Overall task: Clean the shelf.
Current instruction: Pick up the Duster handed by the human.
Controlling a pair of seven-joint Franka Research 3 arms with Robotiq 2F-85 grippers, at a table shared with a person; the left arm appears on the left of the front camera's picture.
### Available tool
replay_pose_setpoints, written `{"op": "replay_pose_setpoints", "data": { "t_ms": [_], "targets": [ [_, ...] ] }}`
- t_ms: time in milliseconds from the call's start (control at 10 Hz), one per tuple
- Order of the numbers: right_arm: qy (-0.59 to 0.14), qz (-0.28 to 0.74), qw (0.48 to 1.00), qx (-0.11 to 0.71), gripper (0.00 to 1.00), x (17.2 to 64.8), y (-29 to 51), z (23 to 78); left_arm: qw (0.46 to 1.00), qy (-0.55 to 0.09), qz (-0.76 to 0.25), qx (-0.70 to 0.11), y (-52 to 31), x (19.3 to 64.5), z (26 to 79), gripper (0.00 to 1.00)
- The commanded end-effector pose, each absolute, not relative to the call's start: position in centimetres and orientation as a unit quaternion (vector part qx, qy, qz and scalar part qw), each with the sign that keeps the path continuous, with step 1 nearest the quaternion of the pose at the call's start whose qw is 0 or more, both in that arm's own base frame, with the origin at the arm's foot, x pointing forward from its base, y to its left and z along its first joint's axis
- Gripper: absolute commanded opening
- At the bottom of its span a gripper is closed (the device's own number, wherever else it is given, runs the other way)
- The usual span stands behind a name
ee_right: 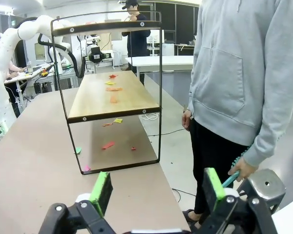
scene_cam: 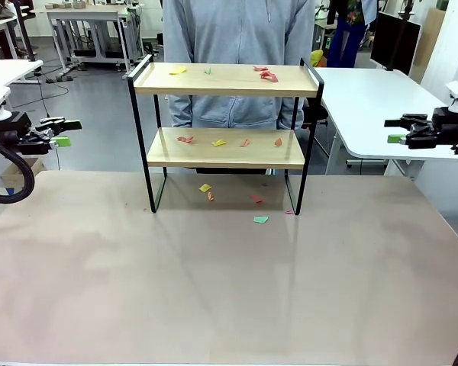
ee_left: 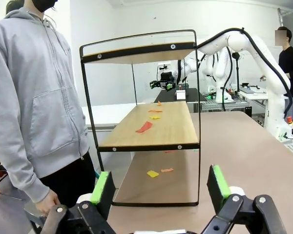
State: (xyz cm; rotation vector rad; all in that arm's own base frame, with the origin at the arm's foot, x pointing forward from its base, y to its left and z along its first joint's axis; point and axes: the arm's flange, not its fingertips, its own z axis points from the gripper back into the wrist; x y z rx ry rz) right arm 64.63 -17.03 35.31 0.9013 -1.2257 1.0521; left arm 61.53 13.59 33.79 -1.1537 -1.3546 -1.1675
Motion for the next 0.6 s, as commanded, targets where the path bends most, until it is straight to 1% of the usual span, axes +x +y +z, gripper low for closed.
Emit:
{"op": "replay_pose_setpoints", "data": {
  "t_ms": [0,100,200,500],
  "targets": [
    [-0.536,0.445,0.610,0.377,1.00,63.7,-16.1,36.0,0.496,-0.563,-0.461,-0.473,13.9,60.6,34.8,1.00],
    [-0.526,0.447,0.614,0.381,1.00,63.5,-16.1,36.2,0.499,-0.560,-0.457,-0.478,14.2,60.6,35.1,1.00],
    [-0.530,0.455,0.602,0.386,1.00,64.6,-17.0,35.7,0.488,-0.556,-0.477,-0.474,13.8,61.3,34.0,1.00],
    [-0.530,0.455,0.602,0.386,1.00,64.6,-17.0,35.7,0.488,-0.556,-0.477,-0.474,13.8,61.3,34.0,1.00]
  ]
}}
